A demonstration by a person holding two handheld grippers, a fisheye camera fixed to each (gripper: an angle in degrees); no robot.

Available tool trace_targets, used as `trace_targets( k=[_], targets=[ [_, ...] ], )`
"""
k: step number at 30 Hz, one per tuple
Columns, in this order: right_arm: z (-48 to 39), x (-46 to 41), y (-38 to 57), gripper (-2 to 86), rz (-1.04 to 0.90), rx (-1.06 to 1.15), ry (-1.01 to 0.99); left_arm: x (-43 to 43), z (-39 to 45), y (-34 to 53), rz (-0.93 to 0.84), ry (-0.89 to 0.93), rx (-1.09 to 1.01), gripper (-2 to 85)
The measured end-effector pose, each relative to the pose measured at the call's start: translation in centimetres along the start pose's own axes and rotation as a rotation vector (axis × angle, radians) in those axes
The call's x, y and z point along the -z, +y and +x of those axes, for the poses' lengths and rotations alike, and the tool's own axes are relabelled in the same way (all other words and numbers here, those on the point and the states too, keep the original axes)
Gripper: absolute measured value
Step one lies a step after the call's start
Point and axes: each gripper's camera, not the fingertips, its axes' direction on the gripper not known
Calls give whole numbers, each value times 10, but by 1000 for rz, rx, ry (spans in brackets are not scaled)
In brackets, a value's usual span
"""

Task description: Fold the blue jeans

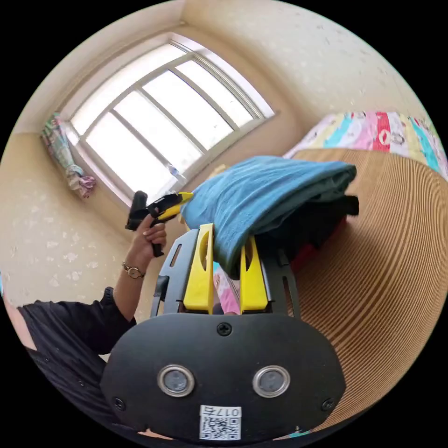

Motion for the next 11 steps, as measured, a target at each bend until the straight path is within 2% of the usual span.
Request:
trace_targets(
  k=[1,4,6,8,10,11],
  targets=[
    [13,-26,14,78,-63,-55,-7,-1,-20,27,1,-18,43,65],
    [20,-35,48,77,-1,-64,-131,18,-40,97,82,27,63,49],
    [22,-33,63,73,-52,-59,-158,34,-35,139,133,-20,63,48],
    [23,-9,95,59,-28,-12,-142,44,-17,178,177,-60,0,55],
    [30,24,125,38,22,37,-92,36,23,227,151,36,-212,30],
    [40,50,145,27,48,12,-6,30,32,238,124,45,-238,21]
  ],
)
